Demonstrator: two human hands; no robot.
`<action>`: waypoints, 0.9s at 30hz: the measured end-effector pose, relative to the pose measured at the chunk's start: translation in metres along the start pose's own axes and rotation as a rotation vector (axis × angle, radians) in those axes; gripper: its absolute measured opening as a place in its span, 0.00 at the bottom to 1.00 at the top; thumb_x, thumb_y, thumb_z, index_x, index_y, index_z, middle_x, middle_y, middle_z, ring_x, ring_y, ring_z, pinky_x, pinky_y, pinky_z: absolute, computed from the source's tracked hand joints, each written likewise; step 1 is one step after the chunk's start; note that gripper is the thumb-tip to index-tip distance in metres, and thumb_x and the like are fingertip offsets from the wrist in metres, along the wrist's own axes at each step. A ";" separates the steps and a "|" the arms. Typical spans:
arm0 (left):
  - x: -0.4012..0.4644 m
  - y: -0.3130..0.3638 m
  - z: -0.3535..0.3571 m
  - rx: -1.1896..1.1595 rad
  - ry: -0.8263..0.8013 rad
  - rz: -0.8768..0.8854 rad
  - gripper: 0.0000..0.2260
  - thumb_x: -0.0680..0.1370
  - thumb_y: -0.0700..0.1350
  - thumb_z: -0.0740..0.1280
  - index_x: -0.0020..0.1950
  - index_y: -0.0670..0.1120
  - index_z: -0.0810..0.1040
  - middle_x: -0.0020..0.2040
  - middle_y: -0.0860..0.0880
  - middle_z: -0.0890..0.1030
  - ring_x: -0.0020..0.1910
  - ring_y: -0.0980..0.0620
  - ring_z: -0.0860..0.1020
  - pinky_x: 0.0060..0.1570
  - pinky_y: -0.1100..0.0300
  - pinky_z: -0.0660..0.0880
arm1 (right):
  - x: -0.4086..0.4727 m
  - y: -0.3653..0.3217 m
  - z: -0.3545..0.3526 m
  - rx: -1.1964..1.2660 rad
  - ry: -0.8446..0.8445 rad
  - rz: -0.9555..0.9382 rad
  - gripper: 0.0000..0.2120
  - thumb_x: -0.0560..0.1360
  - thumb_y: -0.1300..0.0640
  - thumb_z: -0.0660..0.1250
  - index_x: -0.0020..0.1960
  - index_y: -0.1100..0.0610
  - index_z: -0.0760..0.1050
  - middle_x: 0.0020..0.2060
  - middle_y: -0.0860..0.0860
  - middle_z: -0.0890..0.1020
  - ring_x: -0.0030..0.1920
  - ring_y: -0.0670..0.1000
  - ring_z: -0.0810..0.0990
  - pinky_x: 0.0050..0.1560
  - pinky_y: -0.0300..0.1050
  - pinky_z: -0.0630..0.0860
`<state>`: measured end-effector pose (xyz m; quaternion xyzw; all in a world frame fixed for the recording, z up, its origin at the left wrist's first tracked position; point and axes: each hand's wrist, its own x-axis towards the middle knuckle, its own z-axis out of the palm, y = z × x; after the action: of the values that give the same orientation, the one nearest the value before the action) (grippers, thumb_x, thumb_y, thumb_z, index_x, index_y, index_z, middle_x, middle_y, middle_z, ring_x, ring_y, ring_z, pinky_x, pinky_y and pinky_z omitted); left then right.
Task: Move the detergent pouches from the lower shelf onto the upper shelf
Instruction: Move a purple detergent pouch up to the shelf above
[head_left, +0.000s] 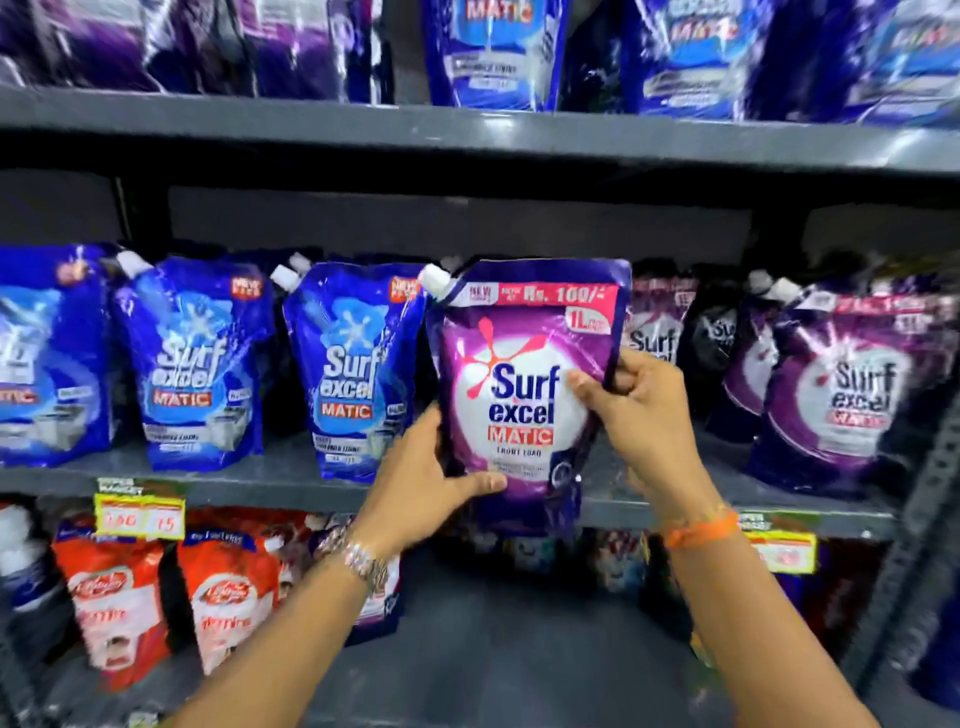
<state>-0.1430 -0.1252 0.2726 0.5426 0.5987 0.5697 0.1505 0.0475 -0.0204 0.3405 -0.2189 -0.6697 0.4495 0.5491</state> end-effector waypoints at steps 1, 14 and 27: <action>0.014 0.002 0.003 0.016 0.008 0.005 0.35 0.57 0.56 0.83 0.61 0.63 0.74 0.60 0.56 0.85 0.60 0.55 0.83 0.64 0.47 0.78 | 0.013 0.000 -0.002 -0.007 0.009 -0.011 0.09 0.73 0.67 0.72 0.52 0.59 0.82 0.44 0.50 0.88 0.43 0.48 0.87 0.46 0.45 0.84; 0.067 -0.003 0.026 0.057 0.014 -0.108 0.37 0.68 0.39 0.80 0.73 0.47 0.66 0.69 0.48 0.79 0.67 0.51 0.76 0.73 0.46 0.71 | 0.059 0.028 -0.003 -0.005 0.021 0.046 0.13 0.74 0.63 0.72 0.58 0.65 0.79 0.51 0.58 0.87 0.47 0.53 0.88 0.40 0.41 0.84; 0.008 0.012 0.013 0.140 0.120 -0.035 0.44 0.67 0.47 0.81 0.77 0.49 0.61 0.71 0.48 0.74 0.69 0.51 0.75 0.69 0.58 0.72 | 0.041 0.026 -0.014 -0.061 0.055 0.061 0.24 0.75 0.54 0.72 0.68 0.58 0.70 0.56 0.52 0.82 0.54 0.48 0.82 0.46 0.34 0.78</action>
<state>-0.1298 -0.1149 0.2819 0.5063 0.6544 0.5551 0.0860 0.0429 0.0297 0.3402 -0.2683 -0.6608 0.4393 0.5462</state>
